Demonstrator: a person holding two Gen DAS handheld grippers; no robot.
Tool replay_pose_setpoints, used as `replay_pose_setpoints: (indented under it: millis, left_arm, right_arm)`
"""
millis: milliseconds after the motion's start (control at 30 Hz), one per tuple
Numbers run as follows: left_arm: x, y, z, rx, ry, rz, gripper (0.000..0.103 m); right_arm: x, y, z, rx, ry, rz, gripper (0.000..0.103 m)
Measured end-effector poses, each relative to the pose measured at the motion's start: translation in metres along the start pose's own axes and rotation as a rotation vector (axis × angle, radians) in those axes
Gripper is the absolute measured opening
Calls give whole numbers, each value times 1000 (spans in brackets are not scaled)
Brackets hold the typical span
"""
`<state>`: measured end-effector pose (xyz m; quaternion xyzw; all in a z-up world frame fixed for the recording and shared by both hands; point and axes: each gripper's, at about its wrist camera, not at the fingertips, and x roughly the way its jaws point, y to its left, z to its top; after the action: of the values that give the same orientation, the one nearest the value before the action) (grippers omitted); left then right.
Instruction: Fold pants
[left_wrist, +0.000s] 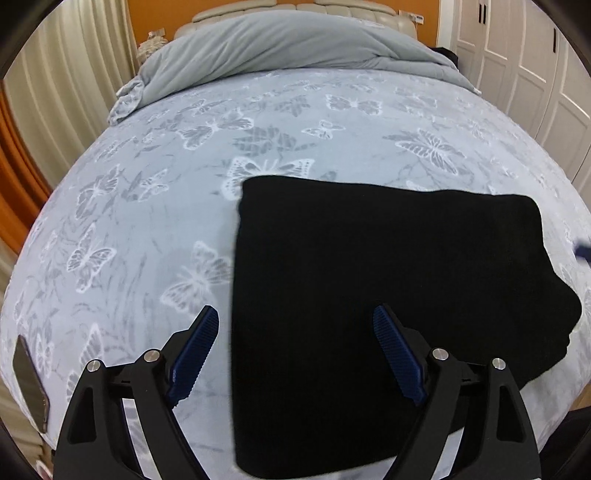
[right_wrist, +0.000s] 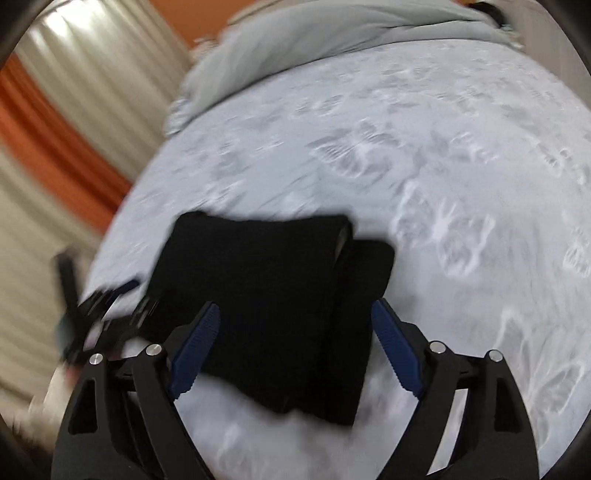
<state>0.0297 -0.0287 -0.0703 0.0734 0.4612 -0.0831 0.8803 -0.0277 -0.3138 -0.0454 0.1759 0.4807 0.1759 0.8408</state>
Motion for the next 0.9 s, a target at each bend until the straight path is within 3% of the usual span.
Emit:
replay_pose_setpoints:
  millis: [100,233,367,400,500,533,600,667,700,800,867,900]
  left_arm:
    - [-11,2,-2,-5,-16,-10,83]
    - [-28,-4,-3,-13,-56,-34,84]
    - [-33,-14,-11,13,-58,-44,86]
    - [-33,-16,-13,20,-54,-43,86]
    - [-28,-19,-18,38,-40,-30,86]
    - [-28,-19,-18,39,-40,-27,86]
    - [-31,-18,-19,29,-50,-28,86]
    - [-33,-17,-18,30,-60,-23,86]
    - [-29,-19,-19,44,-54,-3,87]
    - [-9,-22,-25,85,10,43,87]
    - [-2,-20,-28,84,37,42,87]
    - [-4,-19,-28,74,34,37,87]
  right_arm:
    - [5,6,-34,-19,51,22,70]
    - [29,13,-50,-37,88,-34,70]
    - [41,6,-40,13,63,-1,70]
    - [44,7,-37,1,58,-8,65]
    - [41,21,-27,-72,30,-93,22]
    - [31,25,-24,-88,-5,-94,18]
    - [-4,44,-20,-153,-115,-143,15]
    - [-15,50,-23,-220,-155,-278,11]
    - [-10,43,-24,-209,-133,-308,11]
    - [30,-19,-35,-31,57,-386,11]
    - [14,-25,-32,22,0,-311,12]
    - [-2,-21,-28,32,-70,-241,15]
